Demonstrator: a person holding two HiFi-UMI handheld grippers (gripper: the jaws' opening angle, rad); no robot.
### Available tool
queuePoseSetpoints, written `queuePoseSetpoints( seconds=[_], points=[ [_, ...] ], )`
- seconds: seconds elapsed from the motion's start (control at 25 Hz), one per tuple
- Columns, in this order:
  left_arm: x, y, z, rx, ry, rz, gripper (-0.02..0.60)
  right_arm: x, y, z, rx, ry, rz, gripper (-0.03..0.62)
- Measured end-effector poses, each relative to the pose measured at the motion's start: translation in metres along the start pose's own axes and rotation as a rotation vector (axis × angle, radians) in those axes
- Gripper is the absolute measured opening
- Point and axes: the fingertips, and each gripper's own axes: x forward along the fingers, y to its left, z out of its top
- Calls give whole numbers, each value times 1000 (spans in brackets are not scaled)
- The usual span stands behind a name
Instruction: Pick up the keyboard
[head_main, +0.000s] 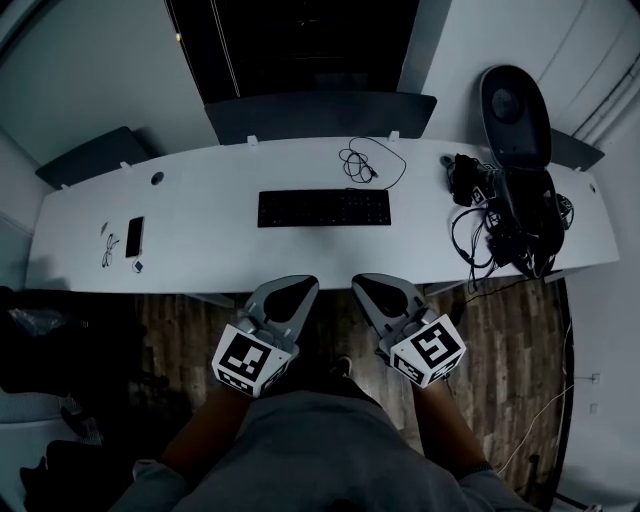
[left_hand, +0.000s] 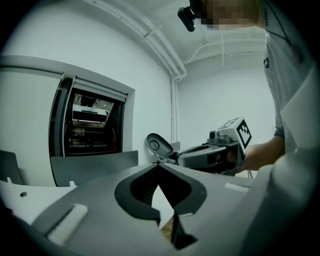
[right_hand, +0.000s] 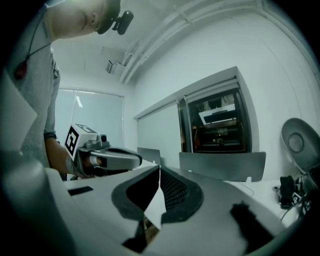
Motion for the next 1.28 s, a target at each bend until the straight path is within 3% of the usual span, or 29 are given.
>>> queuePoseSetpoints(
  seconds=[0.56, 1.28],
  points=[
    [26, 4, -13, -9, 32, 37, 5, 4, -33, -13, 27, 11, 31, 15],
    [98, 98, -15, -32, 16, -11, 5, 86, -111, -7, 24, 71, -8, 15]
  ],
)
